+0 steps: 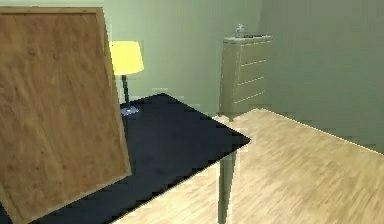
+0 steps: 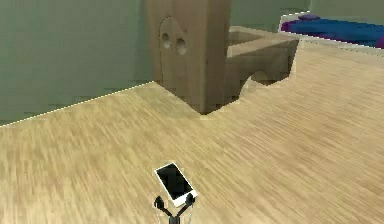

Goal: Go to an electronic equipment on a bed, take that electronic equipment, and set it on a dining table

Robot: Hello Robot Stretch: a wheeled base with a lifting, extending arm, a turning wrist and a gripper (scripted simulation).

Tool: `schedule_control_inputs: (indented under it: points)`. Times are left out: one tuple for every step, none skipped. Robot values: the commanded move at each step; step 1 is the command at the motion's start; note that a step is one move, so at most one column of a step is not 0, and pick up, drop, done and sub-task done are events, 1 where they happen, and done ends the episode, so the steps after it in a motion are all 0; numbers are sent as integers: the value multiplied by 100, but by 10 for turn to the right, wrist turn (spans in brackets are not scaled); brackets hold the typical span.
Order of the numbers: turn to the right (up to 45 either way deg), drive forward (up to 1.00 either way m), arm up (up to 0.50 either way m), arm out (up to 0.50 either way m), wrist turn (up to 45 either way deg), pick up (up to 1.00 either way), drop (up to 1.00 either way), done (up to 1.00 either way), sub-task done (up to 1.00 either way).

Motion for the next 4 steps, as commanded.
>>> schedule_control_inputs:
  points:
    - [210, 0, 0, 0, 0, 0, 0, 0, 0]
    - [-120, 0, 0, 0, 0, 0, 0, 0, 0]
    - [-30, 0, 0, 0, 0, 0, 0, 0, 0]
    - [30, 0, 0, 0, 0, 0, 0, 0, 0]
